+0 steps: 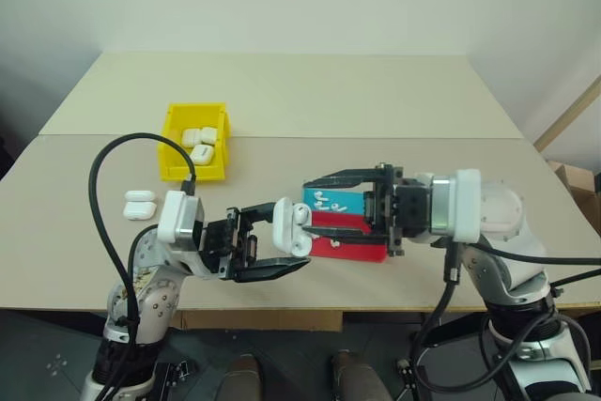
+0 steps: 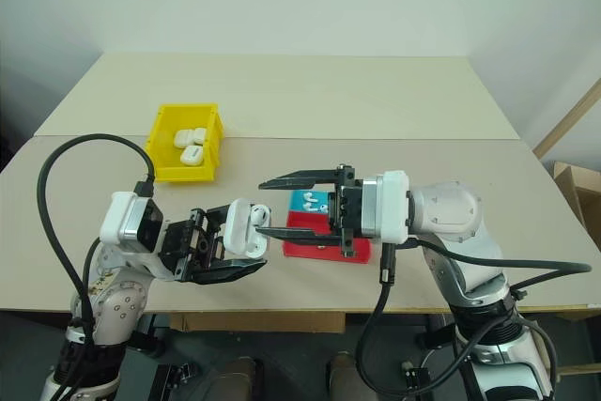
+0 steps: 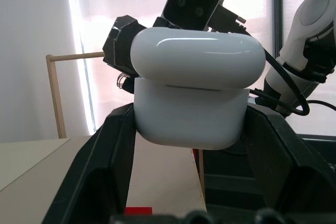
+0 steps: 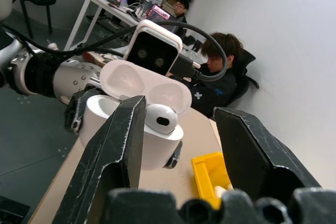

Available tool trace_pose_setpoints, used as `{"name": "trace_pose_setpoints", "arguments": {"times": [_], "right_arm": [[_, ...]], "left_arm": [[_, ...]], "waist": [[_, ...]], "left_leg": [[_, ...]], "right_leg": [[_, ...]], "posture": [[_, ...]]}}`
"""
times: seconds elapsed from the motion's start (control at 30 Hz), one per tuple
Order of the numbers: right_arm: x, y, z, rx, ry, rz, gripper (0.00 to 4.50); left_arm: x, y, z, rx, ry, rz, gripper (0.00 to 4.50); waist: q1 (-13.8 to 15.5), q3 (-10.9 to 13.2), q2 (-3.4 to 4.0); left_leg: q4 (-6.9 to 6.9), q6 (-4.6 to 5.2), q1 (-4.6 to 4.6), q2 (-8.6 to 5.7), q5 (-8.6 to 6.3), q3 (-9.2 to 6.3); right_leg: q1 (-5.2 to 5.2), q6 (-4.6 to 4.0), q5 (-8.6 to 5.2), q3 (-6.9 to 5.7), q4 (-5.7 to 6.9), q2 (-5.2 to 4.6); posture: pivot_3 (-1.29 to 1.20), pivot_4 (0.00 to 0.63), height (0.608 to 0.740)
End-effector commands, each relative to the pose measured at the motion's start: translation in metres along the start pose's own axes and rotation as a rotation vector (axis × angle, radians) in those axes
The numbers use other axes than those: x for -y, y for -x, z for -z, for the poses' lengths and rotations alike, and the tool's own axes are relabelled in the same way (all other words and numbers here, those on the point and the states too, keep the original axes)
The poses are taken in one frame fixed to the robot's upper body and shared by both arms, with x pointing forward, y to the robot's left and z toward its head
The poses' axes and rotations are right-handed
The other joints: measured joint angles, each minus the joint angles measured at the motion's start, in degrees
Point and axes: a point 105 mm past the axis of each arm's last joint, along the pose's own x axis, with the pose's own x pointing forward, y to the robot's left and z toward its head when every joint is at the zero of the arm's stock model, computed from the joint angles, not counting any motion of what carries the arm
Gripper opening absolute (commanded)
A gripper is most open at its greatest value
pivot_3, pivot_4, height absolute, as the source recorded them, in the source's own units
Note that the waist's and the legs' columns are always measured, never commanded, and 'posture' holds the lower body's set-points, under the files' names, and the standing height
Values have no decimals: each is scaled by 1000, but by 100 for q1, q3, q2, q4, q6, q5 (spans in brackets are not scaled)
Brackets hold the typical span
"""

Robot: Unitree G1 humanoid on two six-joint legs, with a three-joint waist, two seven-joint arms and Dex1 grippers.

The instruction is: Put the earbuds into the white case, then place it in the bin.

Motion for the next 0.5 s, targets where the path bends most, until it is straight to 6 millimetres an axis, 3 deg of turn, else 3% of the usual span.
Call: {"name": "trace_pose_setpoints", "arguments": {"times": [0.03,0.23,0.5], "right_arm": [[-6,0,-7,12,4,-44,2614],[15,12,-13,-20,-8,53,2614],[46,42,11,-433,-103,109,2614]], "left_arm": [[0,-2,-9,29,-51,18,2783],[-1,7,-10,4,-54,5,2783],[7,49,-11,-173,-31,-19,2783]], "waist": [[0,0,0],[1,0,0],[-19,2,1]], "left_leg": [[0,0,0,0,0,0],[0,0,-1,0,0,0],[-7,0,0,3,0,6]], "right_leg": [[0,0,0,0,0,0],[0,0,0,0,0,0],[-9,-4,-2,3,0,1]], "posture": [[0,150,740],[0,150,740],[0,150,740]]}}
